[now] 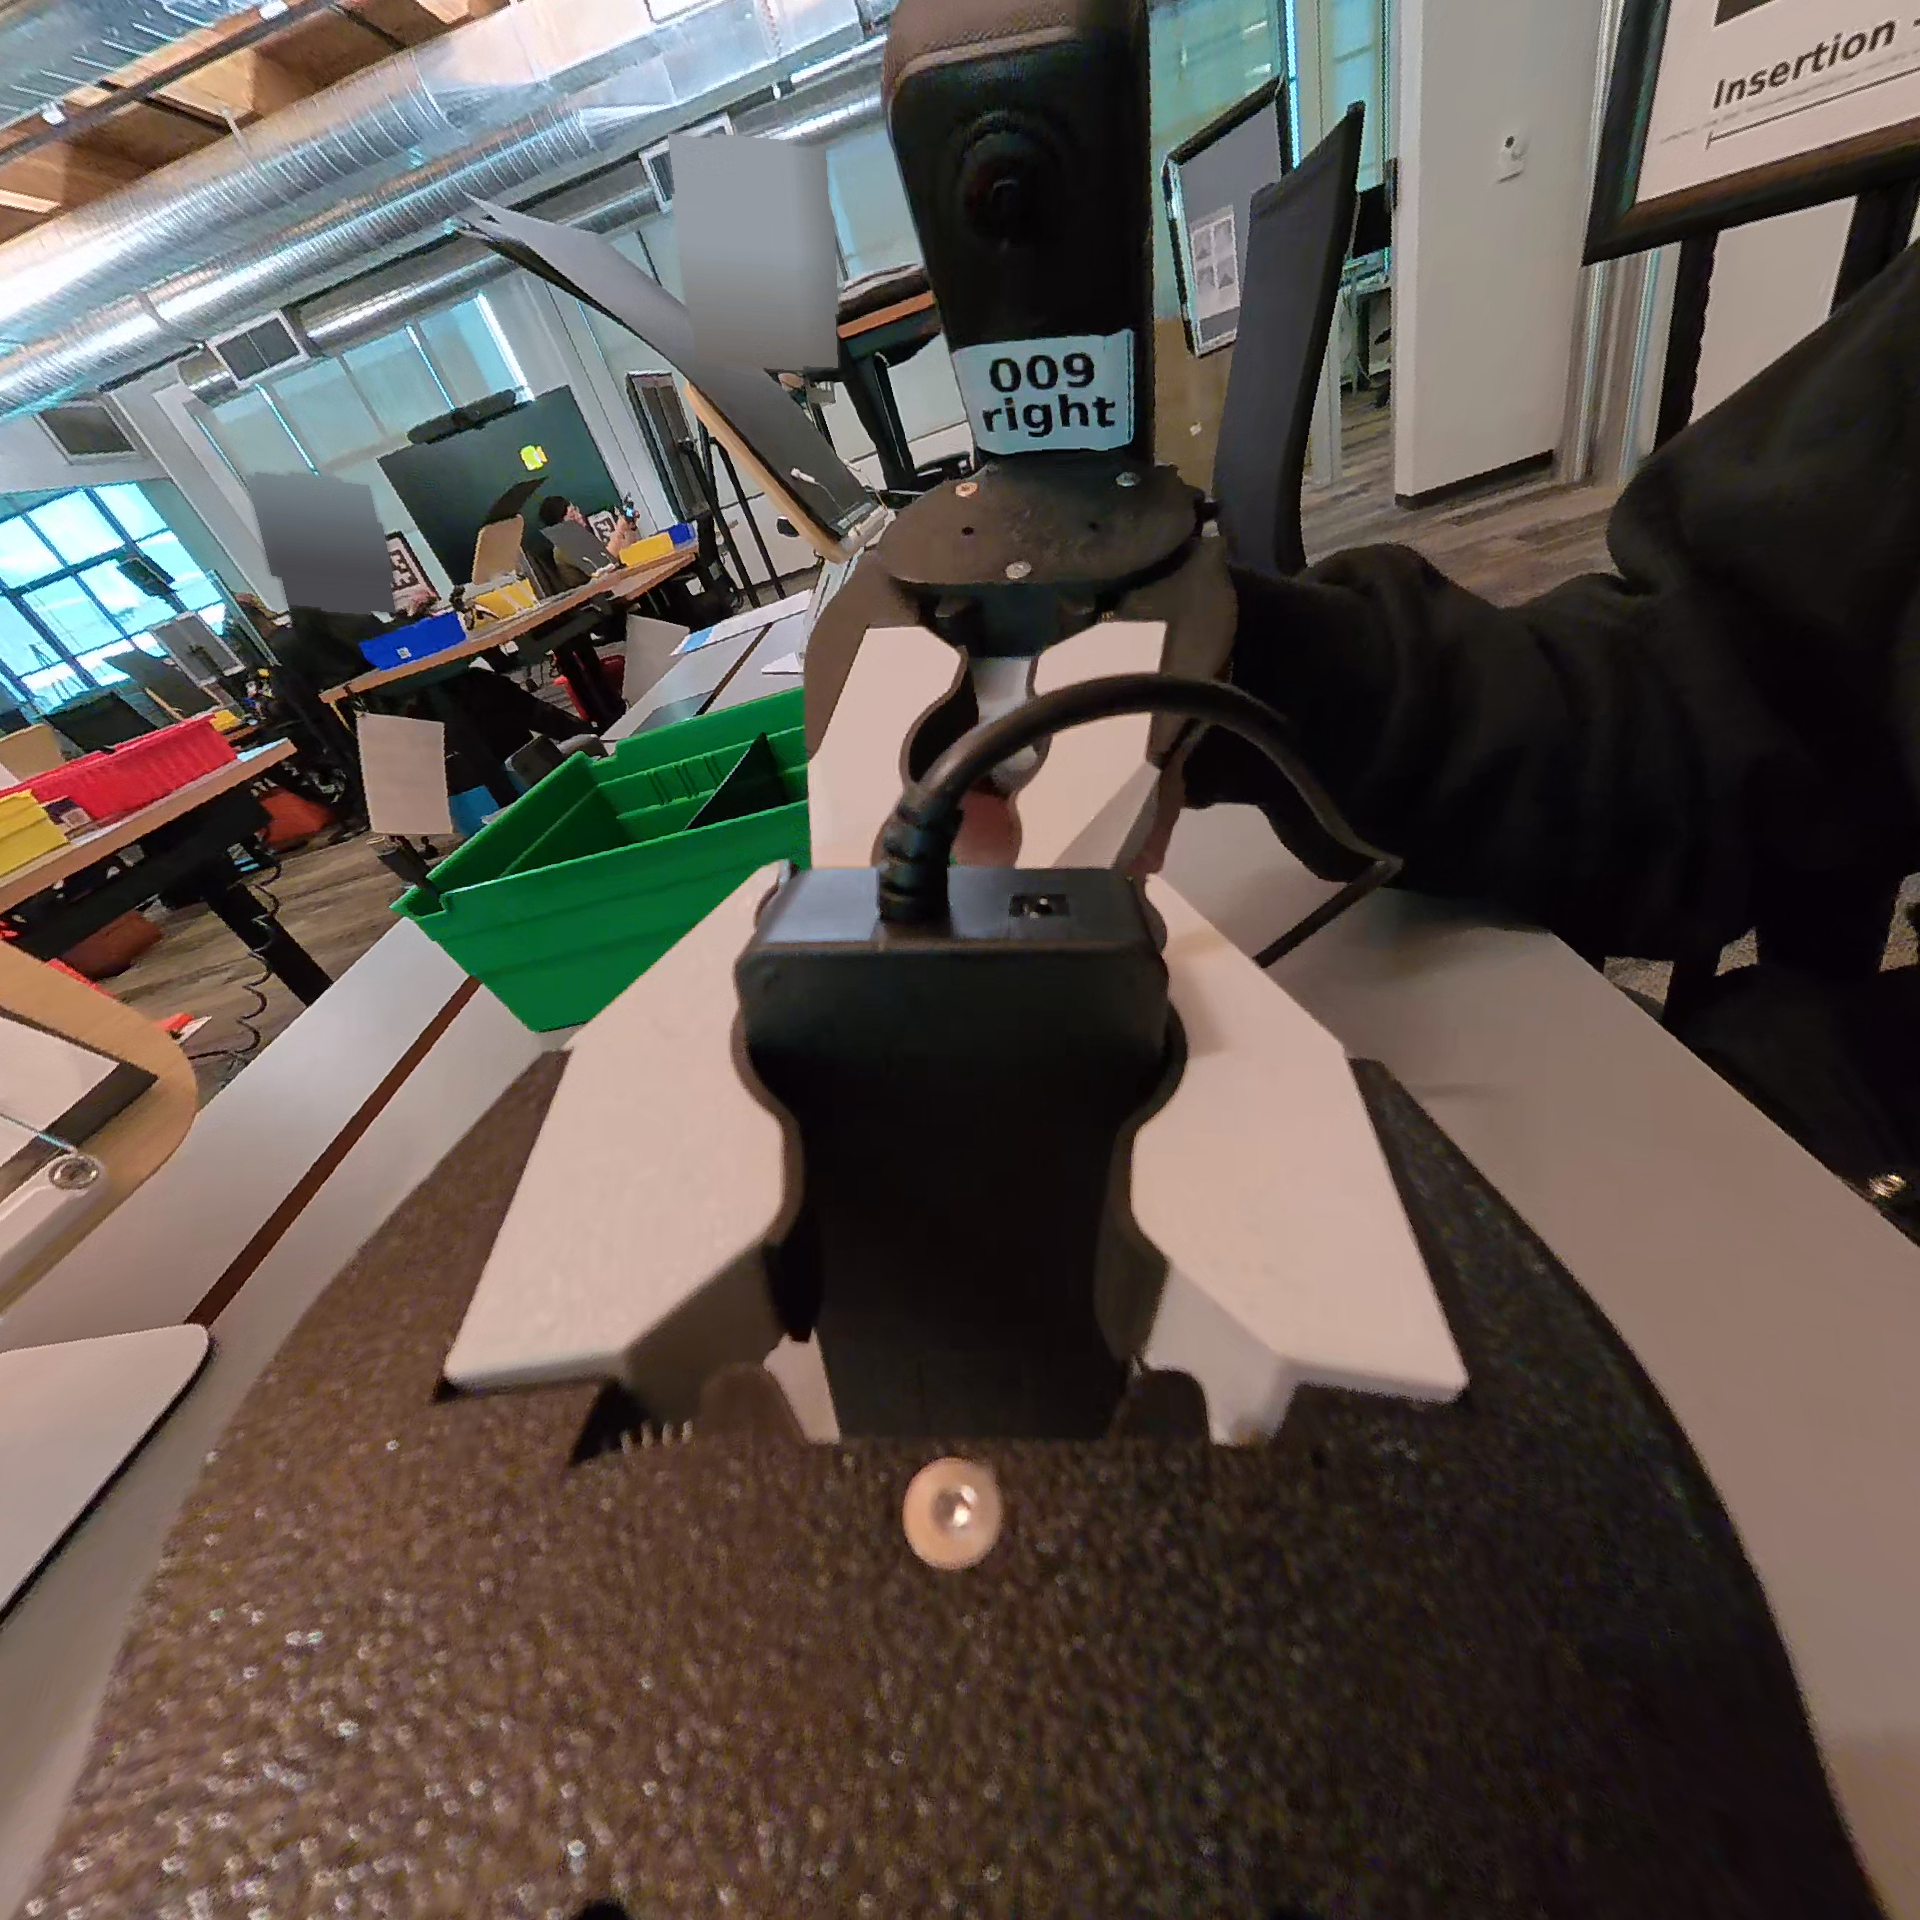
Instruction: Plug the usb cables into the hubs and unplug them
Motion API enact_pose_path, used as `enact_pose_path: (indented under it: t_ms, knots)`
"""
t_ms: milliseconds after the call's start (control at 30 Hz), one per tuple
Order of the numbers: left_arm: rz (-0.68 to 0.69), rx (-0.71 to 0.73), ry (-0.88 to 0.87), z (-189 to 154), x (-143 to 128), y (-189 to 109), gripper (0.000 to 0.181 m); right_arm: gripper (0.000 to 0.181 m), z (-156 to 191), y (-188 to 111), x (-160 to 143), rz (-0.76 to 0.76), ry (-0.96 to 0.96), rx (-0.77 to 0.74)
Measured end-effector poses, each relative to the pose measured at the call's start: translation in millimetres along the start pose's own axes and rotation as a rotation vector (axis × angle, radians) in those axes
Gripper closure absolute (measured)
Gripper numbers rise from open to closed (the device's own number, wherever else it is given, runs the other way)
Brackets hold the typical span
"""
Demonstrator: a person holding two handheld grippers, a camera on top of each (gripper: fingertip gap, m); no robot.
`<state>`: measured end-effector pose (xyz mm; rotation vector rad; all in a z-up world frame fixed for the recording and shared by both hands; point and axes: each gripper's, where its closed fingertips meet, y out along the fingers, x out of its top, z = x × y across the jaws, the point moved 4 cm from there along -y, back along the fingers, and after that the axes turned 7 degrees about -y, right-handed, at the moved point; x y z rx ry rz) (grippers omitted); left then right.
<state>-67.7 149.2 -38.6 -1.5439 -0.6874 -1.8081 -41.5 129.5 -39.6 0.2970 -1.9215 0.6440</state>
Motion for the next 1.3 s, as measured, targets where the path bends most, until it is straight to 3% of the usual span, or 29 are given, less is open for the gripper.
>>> enact_pose_path:
  t_ms: [33,1067,1300]
  knots:
    - [0.001,0.001,-0.001,0,0,0,0.121,0.166,0,1,-1,0.000,0.006,0.000]
    - [0.026,-0.014,-0.002,-1,-7,0,0.121,0.166,2,11,-9,0.098,-0.066,-0.009]
    - [0.032,-0.025,0.015,-7,2,3,0.120,0.166,4,-4,-2,0.130,-0.047,0.024]
